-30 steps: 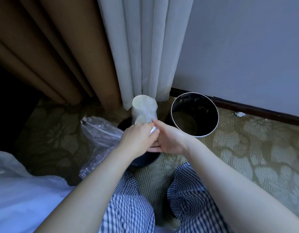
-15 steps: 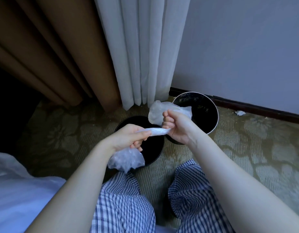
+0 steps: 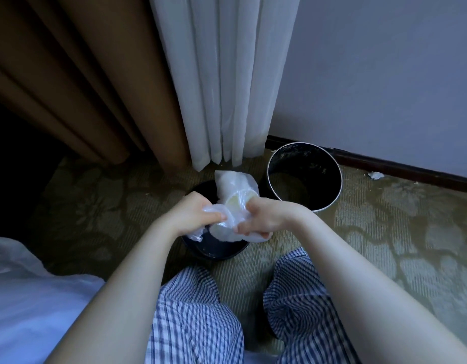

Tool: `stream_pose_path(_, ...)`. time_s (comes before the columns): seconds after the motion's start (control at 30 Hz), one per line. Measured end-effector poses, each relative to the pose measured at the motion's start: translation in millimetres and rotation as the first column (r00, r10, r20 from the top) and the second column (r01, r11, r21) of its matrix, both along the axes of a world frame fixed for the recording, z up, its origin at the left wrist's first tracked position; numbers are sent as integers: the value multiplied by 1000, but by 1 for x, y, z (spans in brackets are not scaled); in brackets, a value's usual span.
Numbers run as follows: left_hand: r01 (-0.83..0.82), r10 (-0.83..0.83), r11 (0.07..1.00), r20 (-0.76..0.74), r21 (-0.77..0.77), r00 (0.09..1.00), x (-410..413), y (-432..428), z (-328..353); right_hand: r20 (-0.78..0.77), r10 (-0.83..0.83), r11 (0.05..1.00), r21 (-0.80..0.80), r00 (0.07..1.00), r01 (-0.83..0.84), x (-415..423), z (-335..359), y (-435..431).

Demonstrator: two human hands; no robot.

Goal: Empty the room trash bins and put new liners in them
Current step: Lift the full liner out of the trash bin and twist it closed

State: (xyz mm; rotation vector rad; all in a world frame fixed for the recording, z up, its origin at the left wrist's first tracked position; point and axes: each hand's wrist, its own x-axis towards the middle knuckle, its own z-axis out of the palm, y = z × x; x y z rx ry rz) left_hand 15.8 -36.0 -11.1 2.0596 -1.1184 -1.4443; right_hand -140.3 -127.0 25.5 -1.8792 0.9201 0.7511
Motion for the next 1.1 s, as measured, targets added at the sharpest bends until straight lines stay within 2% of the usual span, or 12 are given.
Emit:
stream_pose_path(0.17,49,-36,996,-167,73,985,-9,2,3,-95,141,982,-112,985,-151,5,-7,12)
stream_pose_path(0.3,29,-20,998,-191,49,981,-8,7,4,-74,235,948,-204,969,-245,7,-8,18)
stream_pose_path(0.37,-20,15,999,-179,-27,984,-9,7,3,-57,245,942,-221,968,-252,8,-10,18)
stream_pose_path(0.43,-64,45,983,-118,-170,992,-13,6,2,-32,245,940,-235,969,-246,10,-11,17)
stream_pose_path(0.53,-125,96,927,-98,-355,991,-22,3,3,90,203,963,-200,975,-182,10,-10,18)
stream_pose_path(0.6,-109,84,916,-82,-386,993,-28,0,6,164,186,972,-176,969,-156,10,-7,17)
stream_pose_path(0.73,-98,130,885,40,-456,991,-24,-4,2,152,228,943,-281,962,-179,7,0,17)
stream_pose_path(0.83,-62,124,888,107,-455,987,-22,-8,4,258,246,925,-351,934,-146,8,5,20)
stream_pose_path(0.97,-110,159,917,99,-383,982,-17,-7,0,357,248,907,-413,901,-86,7,4,21)
stream_pose_path(1.07,-273,267,924,-59,-269,962,-19,-7,2,456,166,923,-383,874,24,7,3,23)
stream_pose_path(1.1,-377,339,899,-192,-223,921,-21,-5,9,510,120,933,-351,852,79,7,3,23)
